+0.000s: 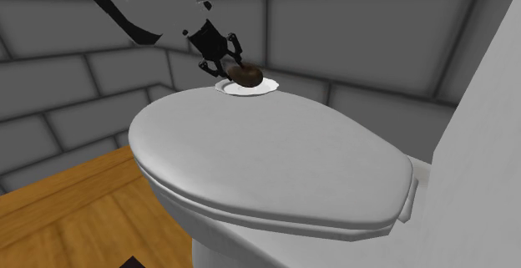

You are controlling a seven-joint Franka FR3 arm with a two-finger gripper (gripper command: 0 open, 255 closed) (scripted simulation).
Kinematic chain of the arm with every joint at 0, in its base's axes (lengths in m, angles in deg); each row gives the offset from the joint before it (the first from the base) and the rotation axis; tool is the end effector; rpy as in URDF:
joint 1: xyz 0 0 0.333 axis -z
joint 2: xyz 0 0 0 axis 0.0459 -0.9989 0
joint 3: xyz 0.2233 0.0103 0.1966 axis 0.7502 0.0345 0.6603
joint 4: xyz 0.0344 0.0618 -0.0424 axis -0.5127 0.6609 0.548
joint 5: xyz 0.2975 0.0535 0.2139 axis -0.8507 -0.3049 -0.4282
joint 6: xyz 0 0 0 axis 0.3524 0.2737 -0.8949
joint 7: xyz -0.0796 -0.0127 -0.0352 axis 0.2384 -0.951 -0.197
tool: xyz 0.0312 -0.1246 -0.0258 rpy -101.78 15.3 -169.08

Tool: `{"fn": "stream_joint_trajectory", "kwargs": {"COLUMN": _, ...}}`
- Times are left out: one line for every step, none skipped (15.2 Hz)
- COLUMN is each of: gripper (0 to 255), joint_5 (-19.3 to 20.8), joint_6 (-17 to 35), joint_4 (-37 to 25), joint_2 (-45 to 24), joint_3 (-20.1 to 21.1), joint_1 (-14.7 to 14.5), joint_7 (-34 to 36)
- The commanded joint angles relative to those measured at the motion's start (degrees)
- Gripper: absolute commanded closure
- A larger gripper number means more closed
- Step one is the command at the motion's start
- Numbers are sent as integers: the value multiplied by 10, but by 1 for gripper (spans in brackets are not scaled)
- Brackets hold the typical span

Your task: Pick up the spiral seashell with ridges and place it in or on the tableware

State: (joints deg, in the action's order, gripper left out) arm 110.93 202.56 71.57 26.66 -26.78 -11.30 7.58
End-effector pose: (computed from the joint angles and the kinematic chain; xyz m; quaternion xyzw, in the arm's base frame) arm 0.5897 0.3077 0.4102 0.8292 0.4538 0.1649 0.2815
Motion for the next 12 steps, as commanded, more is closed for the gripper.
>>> {"fn": "stream_joint_trajectory", "kwargs": {"gripper": 255, "joint_5": 3, "joint_6": 4, "joint_4": 5, "joint_2": -2, "joint_3": -1, "joint_1": 0, "joint_7": 5}}
{"fn": "stream_joint_trajectory", "kwargs": {"gripper": 255, "joint_5": 3, "joint_6": 4, "joint_4": 5, "joint_2": -2, "joint_3": -1, "joint_1": 0, "joint_7": 5}}
{"fn": "stream_joint_trajectory", "kwargs": {"gripper": 255, "joint_5": 3, "joint_6": 4, "joint_4": 5, "joint_2": -2, "joint_3": -1, "joint_1": 0, "joint_7": 5}}
{"fn": "stream_joint_trajectory", "kwargs": {"gripper": 255, "joint_5": 3, "joint_6": 4, "joint_4": 5, "joint_2": -2, "joint_3": -1, "joint_1": 0, "joint_7": 5}}
{"fn": "stream_joint_trajectory", "kwargs": {"gripper": 255, "joint_5": 3, "joint_6": 4, "joint_4": 5, "joint_2": -2, "joint_3": -1, "joint_1": 0, "joint_7": 5}}
{"fn": "stream_joint_trajectory", "kwargs": {"gripper": 255, "joint_5": 3, "joint_6": 4, "joint_4": 5, "joint_2": -2, "joint_3": -1, "joint_1": 0, "joint_7": 5}}
{"fn": "stream_joint_trajectory", "kwargs": {"gripper": 255, "joint_5": 3, "joint_6": 4, "joint_4": 5, "joint_2": -2, "joint_3": -1, "joint_1": 0, "joint_7": 5}}
{"fn": "stream_joint_trajectory", "kwargs": {"gripper": 0, "joint_5": 3, "joint_6": 4, "joint_4": 7, "joint_2": 0, "joint_3": -1, "joint_1": 1, "joint_7": 5}}
{"fn": "stream_joint_trajectory", "kwargs": {"gripper": 0, "joint_5": 2, "joint_6": 4, "joint_4": 7, "joint_2": 0, "joint_3": -1, "joint_1": 1, "joint_7": 4}}
{"fn": "stream_joint_trajectory", "kwargs": {"gripper": 0, "joint_5": 2, "joint_6": 5, "joint_4": 7, "joint_2": 0, "joint_3": -1, "joint_1": 2, "joint_7": 4}}
{"fn": "stream_joint_trajectory", "kwargs": {"gripper": 0, "joint_5": 2, "joint_6": 4, "joint_4": 7, "joint_2": 0, "joint_3": -1, "joint_1": 2, "joint_7": 4}}
{"fn": "stream_joint_trajectory", "kwargs": {"gripper": 0, "joint_5": 2, "joint_6": 4, "joint_4": 7, "joint_2": 0, "joint_3": -1, "joint_1": 2, "joint_7": 4}}
